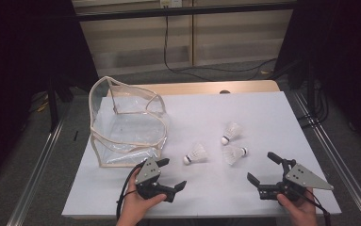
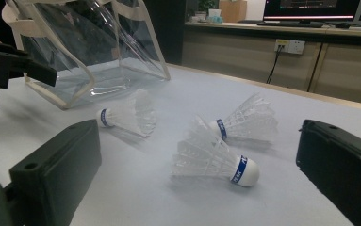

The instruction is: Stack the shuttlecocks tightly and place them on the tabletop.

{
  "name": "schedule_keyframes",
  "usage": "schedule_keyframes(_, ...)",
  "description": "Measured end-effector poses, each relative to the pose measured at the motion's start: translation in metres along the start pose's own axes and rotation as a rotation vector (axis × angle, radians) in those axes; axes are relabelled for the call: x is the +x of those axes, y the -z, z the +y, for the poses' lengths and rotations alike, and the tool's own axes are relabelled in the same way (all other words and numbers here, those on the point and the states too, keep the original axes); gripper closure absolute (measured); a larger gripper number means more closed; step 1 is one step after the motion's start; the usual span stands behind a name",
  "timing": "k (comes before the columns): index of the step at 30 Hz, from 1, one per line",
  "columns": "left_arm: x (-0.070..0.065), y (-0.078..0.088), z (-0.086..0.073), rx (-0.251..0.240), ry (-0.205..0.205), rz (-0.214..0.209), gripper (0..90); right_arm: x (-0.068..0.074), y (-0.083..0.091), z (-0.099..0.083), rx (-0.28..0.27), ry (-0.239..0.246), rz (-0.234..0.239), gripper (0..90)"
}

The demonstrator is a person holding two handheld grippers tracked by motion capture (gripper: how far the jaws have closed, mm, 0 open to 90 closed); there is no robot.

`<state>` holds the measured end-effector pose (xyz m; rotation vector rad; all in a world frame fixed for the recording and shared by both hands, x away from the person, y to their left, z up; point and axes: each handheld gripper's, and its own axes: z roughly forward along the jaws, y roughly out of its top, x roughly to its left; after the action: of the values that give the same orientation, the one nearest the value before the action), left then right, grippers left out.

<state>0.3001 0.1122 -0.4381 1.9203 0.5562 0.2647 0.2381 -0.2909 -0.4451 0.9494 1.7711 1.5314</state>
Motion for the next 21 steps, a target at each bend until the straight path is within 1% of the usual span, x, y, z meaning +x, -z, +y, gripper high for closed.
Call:
schedule_keyframes(1, -0.001, -0.001, 0.000, -0.002, 0.008, -0.003, 4.8, 0.000, 0.000, 0.000, 0.001, 0.000, 0.000, 0.3)
schedule_keyframes(2, -0.001, -0.002, 0.000, 0.007, 0.000, -0.002, 4.9, 0.000, 0.000, 0.000, 0.000, 0.000, 0.000, 0.2)
schedule_keyframes(3, -0.001, -0.003, 0.000, 0.004, 0.001, -0.007, 4.9, 0.000, 0.000, 0.000, 0.000, 0.000, 0.000, 0.2)
schedule_keyframes(4, -0.001, -0.003, 0.001, 0.015, 0.001, -0.004, 4.9, 0.000, 0.000, 0.000, 0.000, 0.000, 0.000, 0.3)
schedule_keyframes(6, -0.002, -0.005, 0.001, 0.013, 0.003, -0.016, 5.0, 0.000, 0.000, 0.000, 0.001, 0.001, 0.000, 0.3)
schedule_keyframes(8, -0.003, -0.008, 0.002, 0.018, 0.005, -0.015, 5.0, 0.000, 0.000, 0.000, 0.001, 0.001, 0.000, 0.3)
schedule_keyframes(9, -0.003, -0.008, 0.003, 0.023, -0.003, -0.011, 5.0, 0.000, 0.000, 0.000, 0.001, 0.002, 0.000, 0.3)
schedule_keyframes(10, -0.004, -0.010, 0.003, 0.019, -0.001, -0.006, 4.6, 0.000, 0.000, 0.000, 0.001, 0.002, 0.000, 0.3)
schedule_keyframes(13, -0.006, -0.012, 0.006, 0.032, -0.004, -0.012, 4.3, 0.000, 0.000, 0.000, 0.001, 0.003, -0.002, 0.3)
schedule_keyframes(14, -0.006, -0.013, 0.006, 0.036, -0.010, -0.016, 4.3, 0.000, 0.000, 0.000, 0.001, 0.001, -0.001, 0.3)
schedule_keyframes(16, -0.007, -0.016, 0.007, 0.040, -0.001, -0.021, 4.3, 0.000, 0.001, 0.000, 0.001, 0.002, -0.002, 0.3)
schedule_keyframes(18, -0.008, -0.018, 0.008, 0.045, 0.003, -0.016, 4.3, 0.000, 0.001, 0.000, 0.001, 0.003, -0.002, 0.3)
schedule_keyframes(19, -0.008, -0.020, 0.008, 0.046, 0.012, -0.016, 4.3, 0.000, 0.001, 0.000, 0.002, 0.002, -0.001, 0.3)
schedule_keyframes(21, -0.009, -0.023, 0.010, 0.058, 0.016, 0.002, 3.9, 0.000, 0.001, 0.000, 0.002, 0.004, 0.001, 0.4)
